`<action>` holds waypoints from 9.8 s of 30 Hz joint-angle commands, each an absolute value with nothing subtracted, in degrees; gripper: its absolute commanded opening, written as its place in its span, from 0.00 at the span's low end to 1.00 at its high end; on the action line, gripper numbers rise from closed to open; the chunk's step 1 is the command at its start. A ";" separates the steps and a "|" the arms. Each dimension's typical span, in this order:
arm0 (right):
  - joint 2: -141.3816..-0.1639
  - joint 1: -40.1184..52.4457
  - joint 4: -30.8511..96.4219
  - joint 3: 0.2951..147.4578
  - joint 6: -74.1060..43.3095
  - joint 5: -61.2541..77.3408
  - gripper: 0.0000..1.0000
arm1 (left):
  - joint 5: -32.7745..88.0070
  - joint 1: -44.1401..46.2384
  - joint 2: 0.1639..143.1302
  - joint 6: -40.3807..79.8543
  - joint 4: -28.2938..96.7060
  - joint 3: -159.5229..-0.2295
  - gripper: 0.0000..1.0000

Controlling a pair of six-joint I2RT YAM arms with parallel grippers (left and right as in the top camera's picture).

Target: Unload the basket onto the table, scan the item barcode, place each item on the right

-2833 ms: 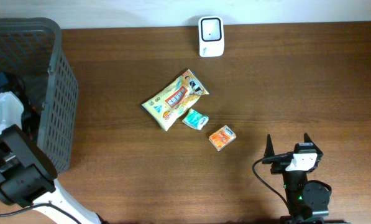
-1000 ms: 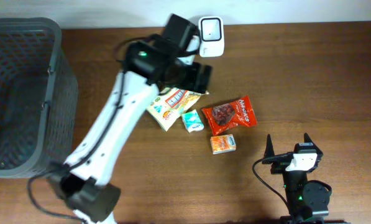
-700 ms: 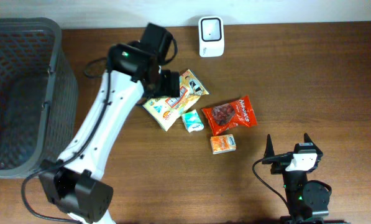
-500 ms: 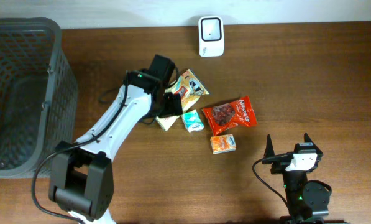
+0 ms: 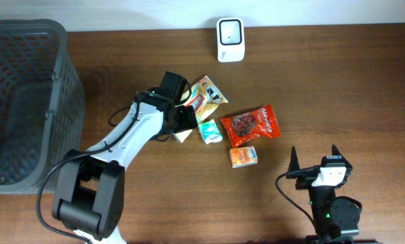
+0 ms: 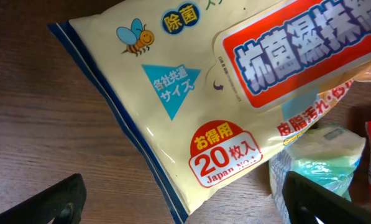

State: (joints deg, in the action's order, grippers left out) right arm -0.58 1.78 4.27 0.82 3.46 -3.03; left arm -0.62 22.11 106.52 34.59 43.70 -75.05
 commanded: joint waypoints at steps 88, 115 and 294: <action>-0.21 1.48 4.32 0.32 3.66 -3.68 0.98 | -12.93 34.11 98.35 0.80 40.53 -87.24 0.38; -0.21 1.48 -26.76 0.36 -28.18 35.00 0.98 | 4.32 23.62 97.17 8.14 52.66 -83.40 0.99; -117.56 14.37 55.11 99.92 -23.03 18.85 0.50 | 12.69 19.14 117.95 24.08 56.58 -92.05 0.00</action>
